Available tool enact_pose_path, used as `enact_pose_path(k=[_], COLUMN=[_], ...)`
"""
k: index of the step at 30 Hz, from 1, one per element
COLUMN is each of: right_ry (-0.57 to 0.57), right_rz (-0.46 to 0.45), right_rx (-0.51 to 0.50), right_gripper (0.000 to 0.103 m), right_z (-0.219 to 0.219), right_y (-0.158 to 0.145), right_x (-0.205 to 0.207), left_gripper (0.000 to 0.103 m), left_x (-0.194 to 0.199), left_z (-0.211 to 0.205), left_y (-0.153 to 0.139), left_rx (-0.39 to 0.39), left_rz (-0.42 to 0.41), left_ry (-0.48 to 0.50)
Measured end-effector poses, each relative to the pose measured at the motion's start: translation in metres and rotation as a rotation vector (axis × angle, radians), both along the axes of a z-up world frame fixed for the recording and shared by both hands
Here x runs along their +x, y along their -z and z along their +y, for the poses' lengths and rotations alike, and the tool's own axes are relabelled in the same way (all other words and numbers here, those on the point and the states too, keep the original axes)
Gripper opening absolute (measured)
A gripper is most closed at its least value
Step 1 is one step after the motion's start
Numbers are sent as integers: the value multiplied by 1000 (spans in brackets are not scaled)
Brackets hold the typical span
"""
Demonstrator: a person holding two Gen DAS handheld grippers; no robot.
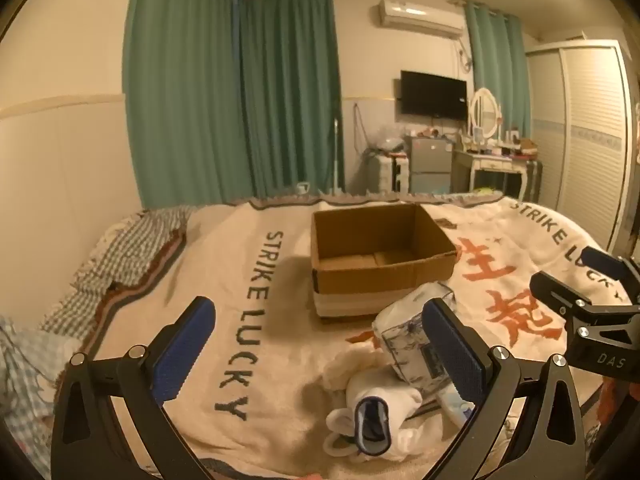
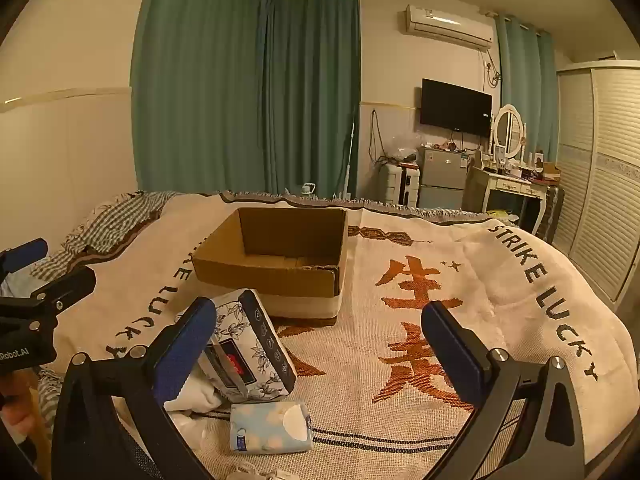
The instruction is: Organize soft objects
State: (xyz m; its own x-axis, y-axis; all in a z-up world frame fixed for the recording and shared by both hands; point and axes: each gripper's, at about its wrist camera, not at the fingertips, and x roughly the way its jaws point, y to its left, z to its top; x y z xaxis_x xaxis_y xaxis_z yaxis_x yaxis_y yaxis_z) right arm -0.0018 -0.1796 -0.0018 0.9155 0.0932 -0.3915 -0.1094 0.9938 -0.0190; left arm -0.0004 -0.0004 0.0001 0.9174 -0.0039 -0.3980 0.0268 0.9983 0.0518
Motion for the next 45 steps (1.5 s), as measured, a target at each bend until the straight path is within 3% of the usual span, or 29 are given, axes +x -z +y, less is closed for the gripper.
enact_pose_path(k=[8, 45], right_ry=[0, -6], right_rz=[1, 10], right_rx=[-1, -9], right_gripper=[103, 103], right_z=[1, 4], right_y=[-1, 0], right_x=[0, 1], left_gripper=[103, 103], left_x=[2, 1], left_z=[16, 5], left_y=[-1, 0], left_rx=[-22, -1], left_rz=[-1, 2], left_ry=[11, -6])
